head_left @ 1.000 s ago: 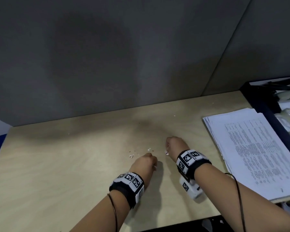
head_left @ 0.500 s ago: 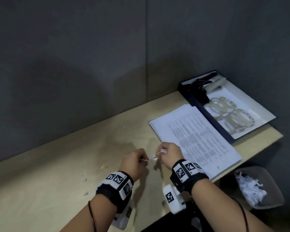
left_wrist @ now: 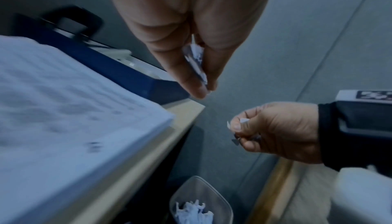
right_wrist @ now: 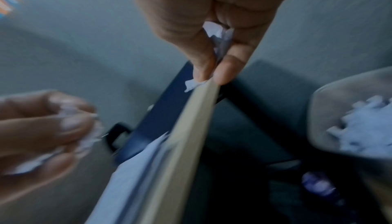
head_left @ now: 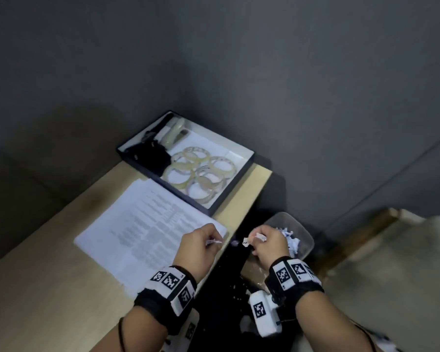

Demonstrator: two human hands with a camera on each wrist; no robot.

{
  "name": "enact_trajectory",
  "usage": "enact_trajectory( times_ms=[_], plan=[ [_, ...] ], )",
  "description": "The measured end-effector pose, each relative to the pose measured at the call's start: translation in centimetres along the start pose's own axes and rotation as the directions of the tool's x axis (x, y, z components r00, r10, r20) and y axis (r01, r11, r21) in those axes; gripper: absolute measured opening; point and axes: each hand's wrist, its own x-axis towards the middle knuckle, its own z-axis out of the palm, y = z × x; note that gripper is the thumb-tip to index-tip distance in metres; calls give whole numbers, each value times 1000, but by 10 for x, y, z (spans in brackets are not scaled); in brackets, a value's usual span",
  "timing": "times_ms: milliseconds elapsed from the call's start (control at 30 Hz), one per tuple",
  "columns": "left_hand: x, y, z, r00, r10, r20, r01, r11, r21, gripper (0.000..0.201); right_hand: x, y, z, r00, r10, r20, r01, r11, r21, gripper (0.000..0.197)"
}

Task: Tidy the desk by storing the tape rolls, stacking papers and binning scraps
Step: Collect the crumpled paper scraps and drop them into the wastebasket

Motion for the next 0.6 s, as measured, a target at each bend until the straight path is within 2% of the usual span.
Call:
enact_trajectory(
  times_ms=[133,267,333,400,533,600],
  plan=[
    [28,31,45,992,74,99,-82,994,77,18,35,32,-53,989,88,-123,-97,993,-69,31],
    [66,54,96,972,88,218,-120,983,139,14,78,56,-91,974,116,-193,-150,974,-170,24],
    [84,59,119,963,72,260,-118,979,166,14,101,69,-100,974,139,-180,-174,966,-194,22],
    [100,62,141,955,60,289,-117,976,184,13,120,80,-107,977,168,-130,-192,960,-204,12],
    [129,58,179,940,27,340,-101,974,204,22,150,111,-108,983,181,-38,-185,970,-161,39],
    [141,56,195,936,9,352,-90,972,215,21,162,131,-107,981,187,-48,-191,976,-104,45]
  ],
)
